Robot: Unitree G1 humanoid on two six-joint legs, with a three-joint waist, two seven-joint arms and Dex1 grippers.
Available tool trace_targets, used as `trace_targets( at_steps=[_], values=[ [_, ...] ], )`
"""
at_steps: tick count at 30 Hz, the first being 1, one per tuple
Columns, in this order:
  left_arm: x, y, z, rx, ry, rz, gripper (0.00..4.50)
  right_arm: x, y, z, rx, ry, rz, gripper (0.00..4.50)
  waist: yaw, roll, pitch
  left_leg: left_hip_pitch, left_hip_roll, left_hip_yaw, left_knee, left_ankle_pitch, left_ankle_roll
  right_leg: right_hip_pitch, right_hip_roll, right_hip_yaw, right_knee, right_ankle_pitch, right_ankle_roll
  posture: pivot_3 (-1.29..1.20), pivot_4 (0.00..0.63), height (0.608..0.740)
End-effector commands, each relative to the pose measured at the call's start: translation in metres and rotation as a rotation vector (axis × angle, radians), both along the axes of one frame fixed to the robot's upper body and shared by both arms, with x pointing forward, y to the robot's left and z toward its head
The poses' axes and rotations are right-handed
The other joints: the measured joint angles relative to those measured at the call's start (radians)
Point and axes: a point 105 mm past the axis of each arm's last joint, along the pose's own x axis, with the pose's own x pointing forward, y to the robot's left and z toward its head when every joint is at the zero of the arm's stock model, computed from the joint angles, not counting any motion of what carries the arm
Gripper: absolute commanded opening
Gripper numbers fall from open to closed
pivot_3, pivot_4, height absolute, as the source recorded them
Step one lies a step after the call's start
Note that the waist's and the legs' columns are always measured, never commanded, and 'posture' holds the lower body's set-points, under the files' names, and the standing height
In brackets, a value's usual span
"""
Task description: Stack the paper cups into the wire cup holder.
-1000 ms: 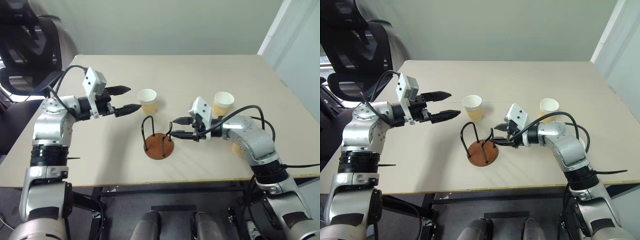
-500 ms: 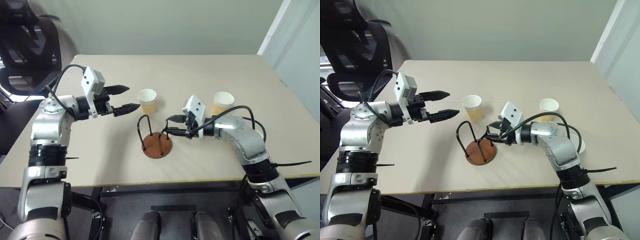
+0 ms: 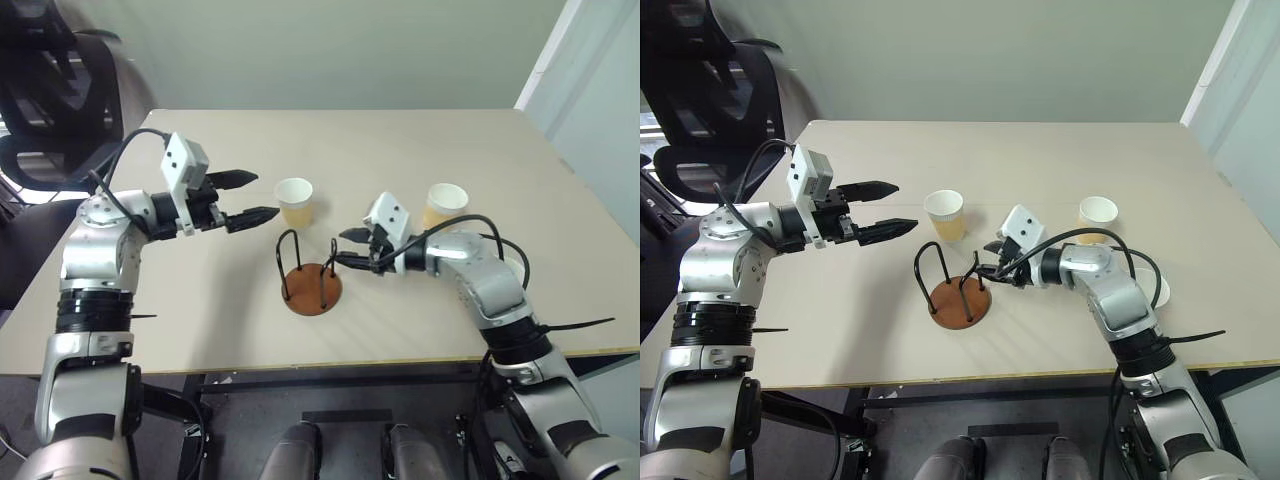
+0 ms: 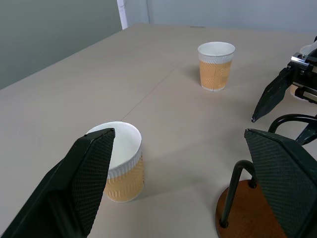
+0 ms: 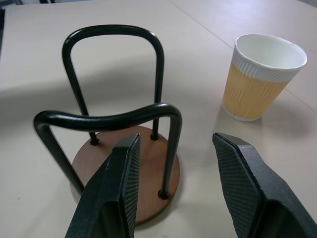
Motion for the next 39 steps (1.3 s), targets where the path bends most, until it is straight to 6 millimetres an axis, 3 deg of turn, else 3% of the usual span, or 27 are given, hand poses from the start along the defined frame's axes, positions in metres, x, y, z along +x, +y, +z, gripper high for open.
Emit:
trace_targets(
  at_steps=[1,11,14,19,27,39],
  values=[
    [-0.002,0.003,0.017,-0.015,-0.061,0.000,4.50,0.002,0.006,0.010,0.022,-0.054,-0.013,2.27,0.000,0.000,0.000,0.000,0.000,0.000,0.000,0.000,0.000,0.000,0.000,0.000,0.000,0.000,0.000,0.00,0.150,0.740],
    [-0.002,0.005,0.017,-0.013,-0.058,0.003,4.50,-0.001,0.012,0.009,0.038,-0.025,0.005,2.27,0.000,0.000,0.000,0.000,0.000,0.000,0.000,-0.001,-0.001,0.000,0.000,0.000,0.000,0.000,0.000,0.00,0.150,0.740],
    [-0.002,0.006,0.017,-0.013,-0.058,0.005,4.50,-0.001,0.014,0.008,0.044,-0.015,0.006,1.67,0.000,0.000,0.000,0.000,0.000,0.000,0.000,-0.001,-0.001,0.000,0.000,0.000,0.000,0.000,0.000,0.00,0.150,0.740],
    [-0.003,0.006,0.017,-0.012,-0.058,0.005,4.50,-0.001,0.017,0.006,0.050,0.002,0.012,0.04,0.000,0.000,0.000,0.000,0.000,0.000,0.000,-0.001,-0.001,0.000,0.000,0.000,0.000,0.000,0.000,0.00,0.150,0.740],
    [-0.003,0.006,0.017,-0.011,-0.057,0.006,4.50,0.001,0.013,0.005,0.051,0.029,0.021,0.04,0.000,0.000,0.000,0.000,0.000,0.000,0.000,-0.001,-0.002,0.000,0.000,0.000,0.000,0.000,0.000,0.00,0.150,0.740],
    [-0.003,0.004,0.018,-0.005,-0.054,-0.005,4.50,0.011,-0.019,0.023,-0.069,0.033,0.162,0.04,-0.001,0.000,0.000,-0.001,0.000,0.000,0.000,-0.002,-0.004,-0.001,0.000,0.000,0.000,0.000,-0.001,0.00,0.150,0.740]
  ],
)
